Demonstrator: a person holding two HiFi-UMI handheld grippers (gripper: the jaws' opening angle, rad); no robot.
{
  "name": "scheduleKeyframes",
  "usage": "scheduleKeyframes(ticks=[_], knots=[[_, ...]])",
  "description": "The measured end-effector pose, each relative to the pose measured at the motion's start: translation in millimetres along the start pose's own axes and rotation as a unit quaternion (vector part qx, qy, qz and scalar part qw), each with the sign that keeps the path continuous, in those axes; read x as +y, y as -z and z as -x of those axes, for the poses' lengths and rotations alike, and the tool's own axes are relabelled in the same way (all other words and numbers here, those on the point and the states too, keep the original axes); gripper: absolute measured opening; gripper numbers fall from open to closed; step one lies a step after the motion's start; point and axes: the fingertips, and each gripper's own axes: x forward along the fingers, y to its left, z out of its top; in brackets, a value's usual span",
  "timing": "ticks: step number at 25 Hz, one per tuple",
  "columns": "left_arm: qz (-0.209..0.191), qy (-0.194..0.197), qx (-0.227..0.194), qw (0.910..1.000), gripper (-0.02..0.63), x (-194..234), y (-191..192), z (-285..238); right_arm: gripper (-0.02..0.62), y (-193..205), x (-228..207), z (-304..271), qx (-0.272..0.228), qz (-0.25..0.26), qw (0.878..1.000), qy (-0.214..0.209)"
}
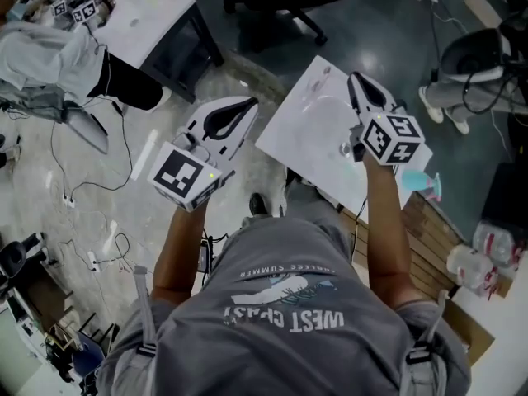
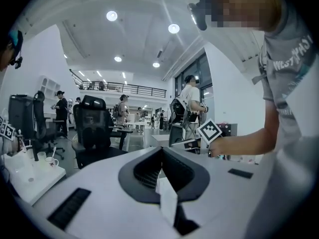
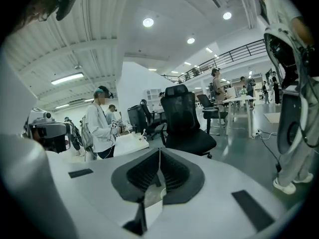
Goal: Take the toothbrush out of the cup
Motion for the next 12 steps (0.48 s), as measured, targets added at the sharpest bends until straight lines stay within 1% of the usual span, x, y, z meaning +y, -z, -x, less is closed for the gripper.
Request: scheduleKeyframes(ticks=[5,12], knots=[[0.017,-0.016,0.037,0.999,0.0,9,23,-11,0.031,29,-19,-29,0.023,-0.012,1.0,-0.004],[0.022,-0.01,0.043,0.9988,0.0,15,32,-16,0.086,58,-34,-61,0.051,-0.021,0.998,-0.007]])
